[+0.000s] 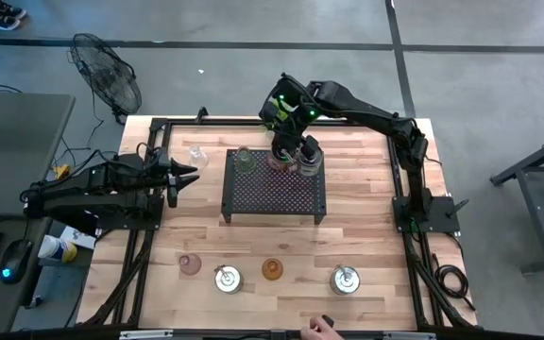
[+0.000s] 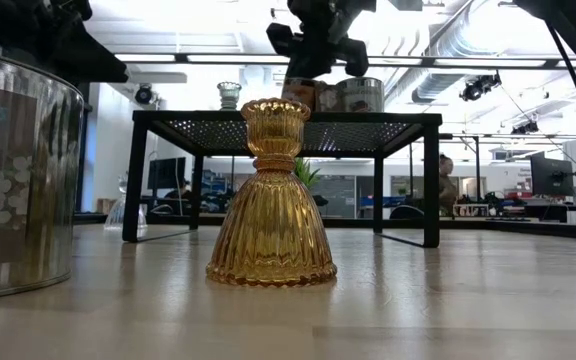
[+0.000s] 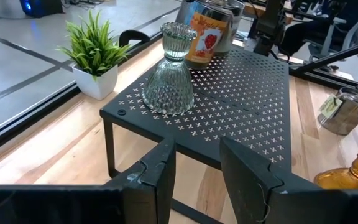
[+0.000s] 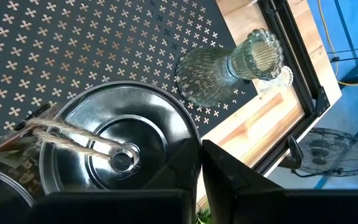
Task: Pick & Place candle stick holders
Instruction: Put the orange scented candle on the shelf, then put the transparent glass candle holder on the shelf
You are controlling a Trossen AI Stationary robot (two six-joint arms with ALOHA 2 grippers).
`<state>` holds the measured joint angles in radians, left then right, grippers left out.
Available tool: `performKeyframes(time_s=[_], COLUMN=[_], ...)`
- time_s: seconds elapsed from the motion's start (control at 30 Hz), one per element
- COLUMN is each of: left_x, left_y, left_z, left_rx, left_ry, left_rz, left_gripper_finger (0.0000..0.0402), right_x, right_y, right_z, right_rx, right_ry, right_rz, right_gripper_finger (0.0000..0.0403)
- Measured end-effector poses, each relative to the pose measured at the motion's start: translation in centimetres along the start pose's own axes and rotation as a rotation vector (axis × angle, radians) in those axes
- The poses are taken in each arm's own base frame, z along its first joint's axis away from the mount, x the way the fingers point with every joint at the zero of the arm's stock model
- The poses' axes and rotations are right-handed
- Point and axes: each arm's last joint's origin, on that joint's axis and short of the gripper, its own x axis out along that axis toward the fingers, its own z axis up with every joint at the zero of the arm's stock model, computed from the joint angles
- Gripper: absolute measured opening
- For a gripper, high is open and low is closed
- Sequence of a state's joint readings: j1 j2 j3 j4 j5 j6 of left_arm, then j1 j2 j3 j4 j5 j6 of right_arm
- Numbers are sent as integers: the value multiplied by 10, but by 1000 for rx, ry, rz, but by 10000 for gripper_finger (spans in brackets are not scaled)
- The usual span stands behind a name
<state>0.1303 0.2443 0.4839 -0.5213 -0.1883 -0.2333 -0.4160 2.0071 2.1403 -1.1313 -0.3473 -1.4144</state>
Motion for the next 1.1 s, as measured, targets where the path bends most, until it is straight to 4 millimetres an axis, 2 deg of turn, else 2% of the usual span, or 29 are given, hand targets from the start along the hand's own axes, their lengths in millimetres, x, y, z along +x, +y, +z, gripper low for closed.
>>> performKeyframes(time_s=[0.5, 0.77, 0.93, 1.1], left_x=[0, 0, 0, 0], left_y=[0, 0, 0, 0], left_z=[0, -1, -1, -1], left_rx=[1, 1, 2, 5], left_ry=[5, 5, 6, 7], left_rz=[1, 0, -1, -1], left_gripper_finger=[122, 122, 122, 122], right_x=[1, 4, -13, -42], right_y=[-3, -3, 0, 4], right_z=[2, 13, 25, 39], right_rx=[32, 14, 48, 159], right_ry=[-5, 87, 126, 145], right_rz=[-35, -61, -114, -203], right_gripper_finger=[90, 101, 101, 101])
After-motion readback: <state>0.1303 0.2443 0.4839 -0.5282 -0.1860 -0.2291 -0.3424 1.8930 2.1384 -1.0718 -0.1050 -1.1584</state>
